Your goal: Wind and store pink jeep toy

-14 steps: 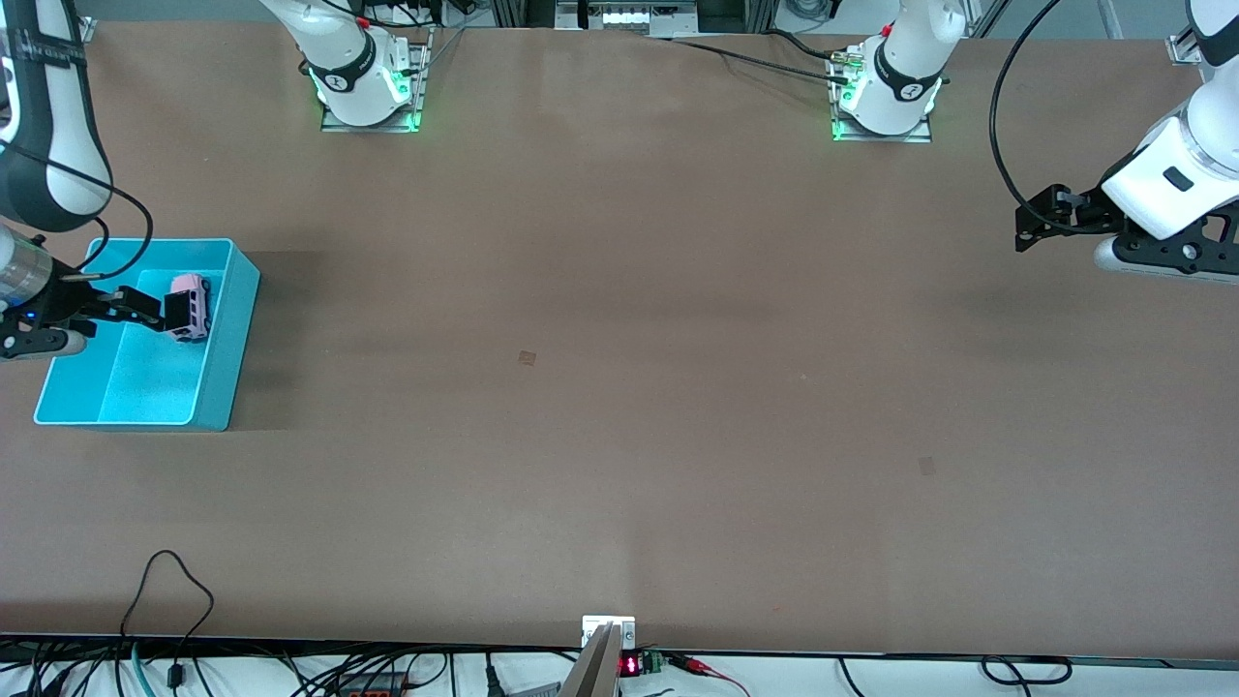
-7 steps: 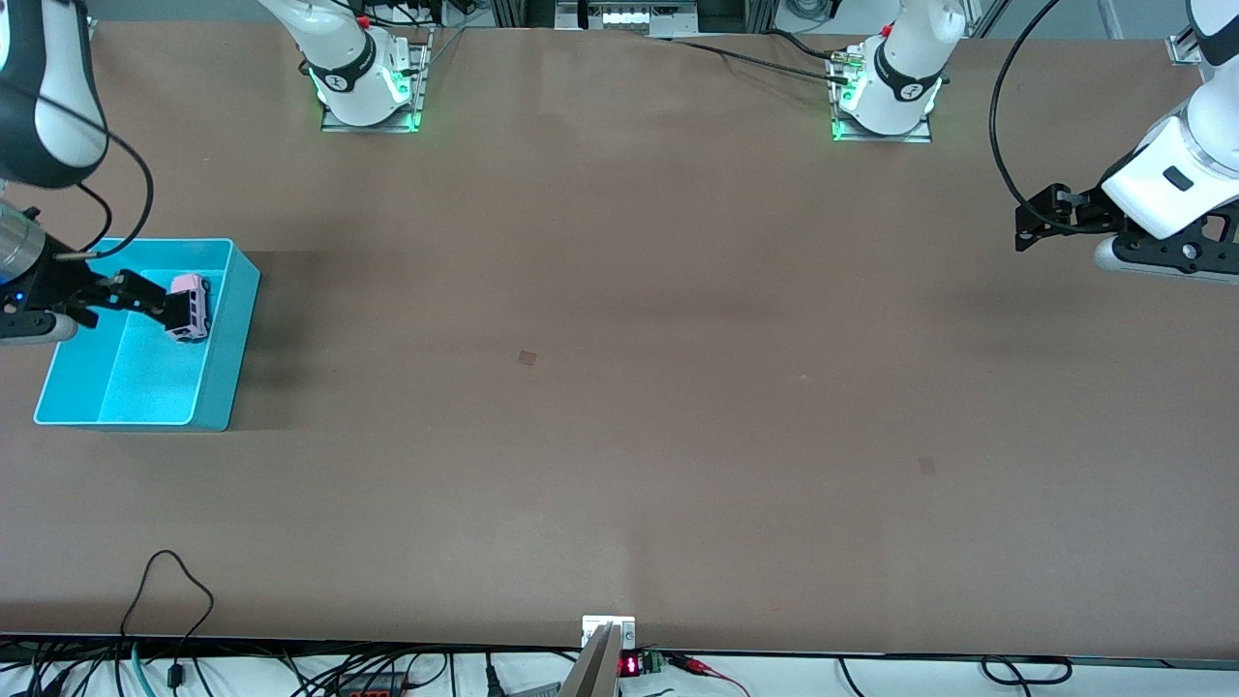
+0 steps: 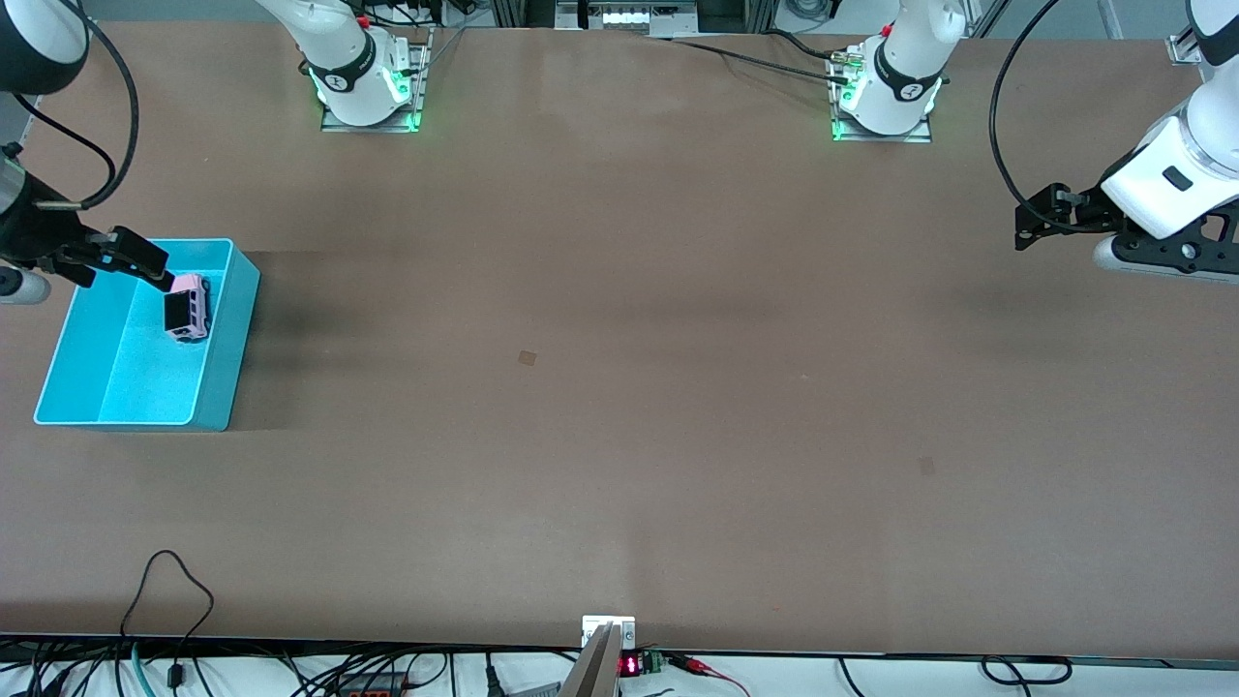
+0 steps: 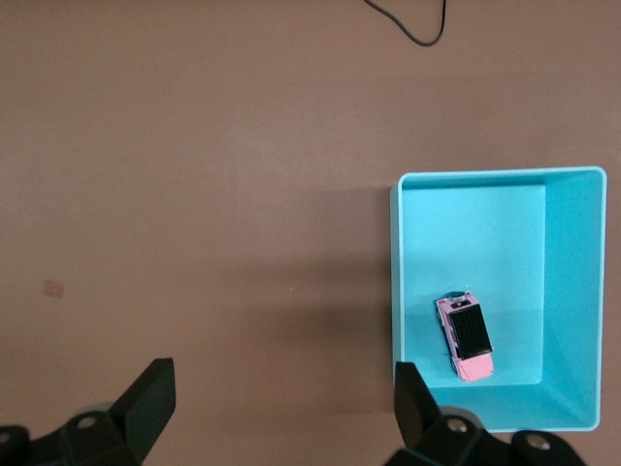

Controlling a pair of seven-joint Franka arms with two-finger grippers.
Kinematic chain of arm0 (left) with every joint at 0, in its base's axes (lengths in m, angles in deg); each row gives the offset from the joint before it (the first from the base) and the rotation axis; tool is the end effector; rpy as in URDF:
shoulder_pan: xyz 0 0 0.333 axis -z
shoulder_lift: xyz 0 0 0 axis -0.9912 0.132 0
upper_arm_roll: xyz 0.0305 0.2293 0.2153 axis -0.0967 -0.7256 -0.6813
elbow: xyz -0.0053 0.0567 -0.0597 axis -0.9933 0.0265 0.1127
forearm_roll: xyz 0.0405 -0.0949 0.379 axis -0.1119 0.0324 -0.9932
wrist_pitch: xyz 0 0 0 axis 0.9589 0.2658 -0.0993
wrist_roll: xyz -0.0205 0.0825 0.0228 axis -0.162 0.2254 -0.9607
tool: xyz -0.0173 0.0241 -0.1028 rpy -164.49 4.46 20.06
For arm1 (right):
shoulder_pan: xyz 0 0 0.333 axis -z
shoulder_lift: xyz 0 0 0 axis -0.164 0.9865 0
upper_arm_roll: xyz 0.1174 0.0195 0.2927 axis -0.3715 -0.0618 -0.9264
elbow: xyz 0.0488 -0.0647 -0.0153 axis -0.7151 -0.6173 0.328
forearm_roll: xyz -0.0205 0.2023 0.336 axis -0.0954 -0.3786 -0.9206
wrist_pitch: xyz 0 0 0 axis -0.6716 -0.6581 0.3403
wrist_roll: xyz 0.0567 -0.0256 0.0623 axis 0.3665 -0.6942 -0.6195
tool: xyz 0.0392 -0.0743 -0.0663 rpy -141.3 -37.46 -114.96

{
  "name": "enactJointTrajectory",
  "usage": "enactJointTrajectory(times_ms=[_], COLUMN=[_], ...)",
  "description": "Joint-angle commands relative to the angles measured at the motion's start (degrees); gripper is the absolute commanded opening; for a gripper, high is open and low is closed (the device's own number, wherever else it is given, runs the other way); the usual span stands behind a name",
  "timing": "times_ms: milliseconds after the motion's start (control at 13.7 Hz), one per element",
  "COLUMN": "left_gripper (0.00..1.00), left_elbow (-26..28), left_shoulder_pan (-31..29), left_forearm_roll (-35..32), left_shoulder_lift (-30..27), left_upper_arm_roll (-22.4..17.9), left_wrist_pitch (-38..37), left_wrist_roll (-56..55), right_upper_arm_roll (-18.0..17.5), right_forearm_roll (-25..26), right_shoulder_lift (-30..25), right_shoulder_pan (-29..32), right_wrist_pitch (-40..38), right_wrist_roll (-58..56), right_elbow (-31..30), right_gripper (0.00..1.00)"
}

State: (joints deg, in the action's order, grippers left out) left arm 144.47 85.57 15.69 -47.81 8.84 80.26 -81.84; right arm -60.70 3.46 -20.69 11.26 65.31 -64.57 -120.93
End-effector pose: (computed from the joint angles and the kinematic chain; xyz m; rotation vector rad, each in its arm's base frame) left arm 0.5491 -0.0278 0.5845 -3.1131 0.1813 0.0945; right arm 0.5776 -0.0168 0.5742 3.1387 -0.0548 0.1164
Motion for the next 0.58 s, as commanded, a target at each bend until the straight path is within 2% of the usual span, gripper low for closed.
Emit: enactJointTrajectory(times_ms=[0, 146, 511], left_gripper=[1.0, 1.0, 1.0], left_elbow=[-1.77, -1.77, -1.77], left_shoulder_pan=[0.1, 0.1, 0.1], left_forearm_roll=[0.55, 0.55, 0.55], left_shoulder_lift=[0.67, 0.67, 0.67], left_upper_arm_roll=[-0.06, -0.06, -0.06], left_wrist_pitch=[-1.42, -1.42, -1.42], left_wrist_roll=[0.95, 0.95, 1.03], right_upper_arm_roll=[-2.39, -2.49, -2.31], right_forearm_roll=[-0.5, -0.5, -0.67], right_shoulder_lift=[0.15, 0.15, 0.23], right_shoulder_pan=[-0.06, 0.03, 0.12], right_wrist_pitch=[-3.74, -5.93, -5.77], right_wrist_roll=[2.57, 2.23, 2.67], right_elbow=[4.72, 5.44, 6.32], right_gripper=[1.0, 1.0, 1.0])
